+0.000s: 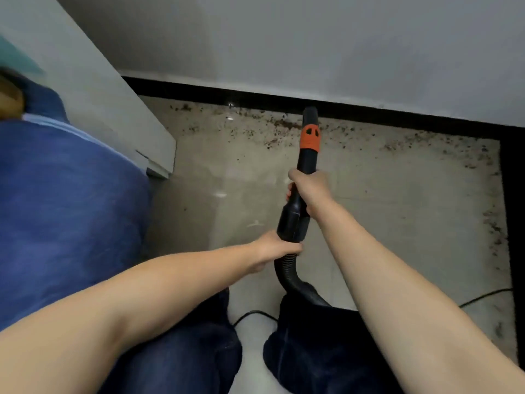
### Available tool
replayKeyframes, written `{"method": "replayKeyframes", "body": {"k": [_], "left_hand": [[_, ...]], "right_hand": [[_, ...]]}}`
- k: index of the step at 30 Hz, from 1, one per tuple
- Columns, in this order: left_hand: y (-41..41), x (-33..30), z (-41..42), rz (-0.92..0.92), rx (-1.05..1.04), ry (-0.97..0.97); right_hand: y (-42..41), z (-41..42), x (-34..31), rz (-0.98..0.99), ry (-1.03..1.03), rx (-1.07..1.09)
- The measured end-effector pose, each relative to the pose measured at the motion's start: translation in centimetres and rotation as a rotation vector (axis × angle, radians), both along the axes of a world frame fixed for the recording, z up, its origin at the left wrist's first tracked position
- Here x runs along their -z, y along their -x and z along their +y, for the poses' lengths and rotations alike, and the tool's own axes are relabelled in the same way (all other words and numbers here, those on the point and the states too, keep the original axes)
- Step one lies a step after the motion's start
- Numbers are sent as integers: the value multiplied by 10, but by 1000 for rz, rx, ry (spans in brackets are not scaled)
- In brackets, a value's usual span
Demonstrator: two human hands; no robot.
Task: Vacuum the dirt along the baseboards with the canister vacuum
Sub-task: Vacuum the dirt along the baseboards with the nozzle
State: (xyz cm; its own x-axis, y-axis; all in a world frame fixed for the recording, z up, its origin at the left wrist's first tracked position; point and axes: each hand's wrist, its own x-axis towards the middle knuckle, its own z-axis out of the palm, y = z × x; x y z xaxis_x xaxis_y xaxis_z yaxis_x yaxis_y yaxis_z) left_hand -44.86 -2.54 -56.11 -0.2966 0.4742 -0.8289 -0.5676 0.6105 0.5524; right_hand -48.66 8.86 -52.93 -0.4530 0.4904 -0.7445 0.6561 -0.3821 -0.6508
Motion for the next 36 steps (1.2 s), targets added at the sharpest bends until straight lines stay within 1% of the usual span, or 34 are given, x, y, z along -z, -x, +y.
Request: {"method": "replayKeyframes", "body": {"k": [4,6,9,11,13,17,20,23,26,32,36], "left_hand": [[9,92,-24,-87,-52,-43],[8,129,-33,-125,-121,-87],[1,178,-44,-181,-262,-117],[-1,194,-51,-206,-291,-123],[-5,195,-57,-218,-285,-123],[-16,184,-63,-252,-328,-133],[-18,193,-67,-292,-372,-131],[-26,205,-69,-351,-490,-91],[-41,201,-69,-430,-577,-98],[-61,195,-68,-611,-584,-165],[-64,195,-68,-589,-660,-141]], "right_hand": [[10,-21,98,-10,54,-15],[13,-31,136,-3,67,-54],[17,-46,182,8,57,-150],[17,-54,200,15,65,-172],[15,-60,205,-3,69,-168],[9,-66,197,-70,86,-174],[12,-72,202,-81,103,-212],[18,-87,209,-88,111,-357],[16,-98,207,-123,130,-525],[6,-105,205,-222,183,-863],[10,-118,210,-258,209,-1012]]}}
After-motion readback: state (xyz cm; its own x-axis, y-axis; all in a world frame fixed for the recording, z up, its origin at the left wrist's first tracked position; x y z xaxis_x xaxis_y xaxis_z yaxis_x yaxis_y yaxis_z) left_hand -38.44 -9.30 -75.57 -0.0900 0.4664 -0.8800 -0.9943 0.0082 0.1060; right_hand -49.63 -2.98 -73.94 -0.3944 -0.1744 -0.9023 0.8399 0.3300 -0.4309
